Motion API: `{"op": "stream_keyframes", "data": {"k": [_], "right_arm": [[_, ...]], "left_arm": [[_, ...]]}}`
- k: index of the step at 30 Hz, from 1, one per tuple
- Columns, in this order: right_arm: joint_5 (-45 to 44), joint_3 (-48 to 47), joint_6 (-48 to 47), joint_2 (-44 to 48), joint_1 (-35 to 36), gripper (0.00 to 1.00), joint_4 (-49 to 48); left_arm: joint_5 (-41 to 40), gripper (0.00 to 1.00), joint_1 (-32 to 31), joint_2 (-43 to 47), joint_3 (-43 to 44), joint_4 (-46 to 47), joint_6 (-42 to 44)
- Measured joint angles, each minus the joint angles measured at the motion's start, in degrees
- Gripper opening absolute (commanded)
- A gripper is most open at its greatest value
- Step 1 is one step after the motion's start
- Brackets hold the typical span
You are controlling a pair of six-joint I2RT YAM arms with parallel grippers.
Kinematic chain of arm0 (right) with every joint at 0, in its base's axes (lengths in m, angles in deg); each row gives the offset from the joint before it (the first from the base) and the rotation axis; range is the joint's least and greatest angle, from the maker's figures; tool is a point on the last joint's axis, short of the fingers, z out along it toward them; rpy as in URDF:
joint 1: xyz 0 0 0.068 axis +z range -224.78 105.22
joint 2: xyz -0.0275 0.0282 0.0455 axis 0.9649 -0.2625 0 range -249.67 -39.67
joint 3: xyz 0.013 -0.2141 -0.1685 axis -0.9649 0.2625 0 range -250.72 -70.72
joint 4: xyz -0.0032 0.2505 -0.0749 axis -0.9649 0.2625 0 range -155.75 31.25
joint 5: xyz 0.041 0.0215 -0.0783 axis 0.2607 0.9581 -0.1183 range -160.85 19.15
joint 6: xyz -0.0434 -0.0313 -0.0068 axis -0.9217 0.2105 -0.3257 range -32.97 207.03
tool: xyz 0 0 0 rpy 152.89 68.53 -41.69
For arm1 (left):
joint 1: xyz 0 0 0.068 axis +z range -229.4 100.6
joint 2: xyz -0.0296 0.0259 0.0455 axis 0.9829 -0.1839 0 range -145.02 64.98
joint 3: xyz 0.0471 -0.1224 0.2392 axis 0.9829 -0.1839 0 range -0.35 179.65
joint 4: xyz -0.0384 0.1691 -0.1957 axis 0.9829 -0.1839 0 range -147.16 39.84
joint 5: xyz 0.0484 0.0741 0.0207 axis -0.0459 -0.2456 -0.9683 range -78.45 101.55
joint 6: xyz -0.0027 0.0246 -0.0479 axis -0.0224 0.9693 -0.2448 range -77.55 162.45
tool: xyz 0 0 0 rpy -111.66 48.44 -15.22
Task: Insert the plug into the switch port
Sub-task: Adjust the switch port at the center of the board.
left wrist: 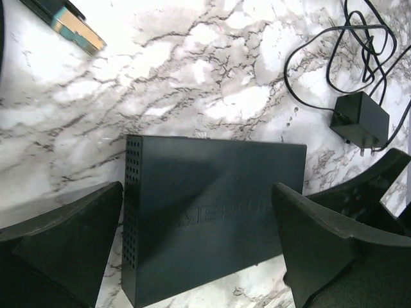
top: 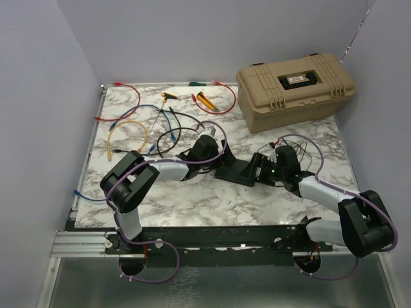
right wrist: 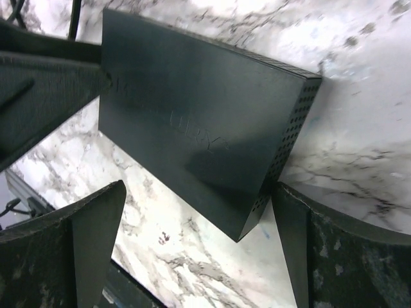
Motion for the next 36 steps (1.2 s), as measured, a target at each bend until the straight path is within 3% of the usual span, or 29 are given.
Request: {"op": "stream_keyframes", "data": {"k": [7, 12, 21, 28, 36], "right_arm": [[-1.0, -0.2, -0.5, 2.4, 2.0, 1.0, 4.5], [-6.0, -4.9, -5.2, 4.6, 2.0, 1.0, 13.0], [-12.7, -18.7, -13.8, -2.0, 2.0, 1.0, 17.2], [-12.4, -24.0, -17.3, -12.9, 2.0, 1.0, 16.6], [-9.4, -24.2, -18.1, -17.8, 2.0, 1.0, 14.4]], "left_arm": [[0.6, 0.99, 4.4, 1.2, 0.1, -2.4, 3.6], [-0.6, 0.99, 5.6, 9.4, -4.2, -5.3, 5.3], [-4.2, 0.99, -4.3, 22.6, -14.4, -8.0, 4.6], [-5.5, 0.99, -8.1, 21.6, -15.3, -6.4, 1.8], [-5.8, 0.99, -8.2, 14.4, -14.4, -2.1, -0.2]]}}
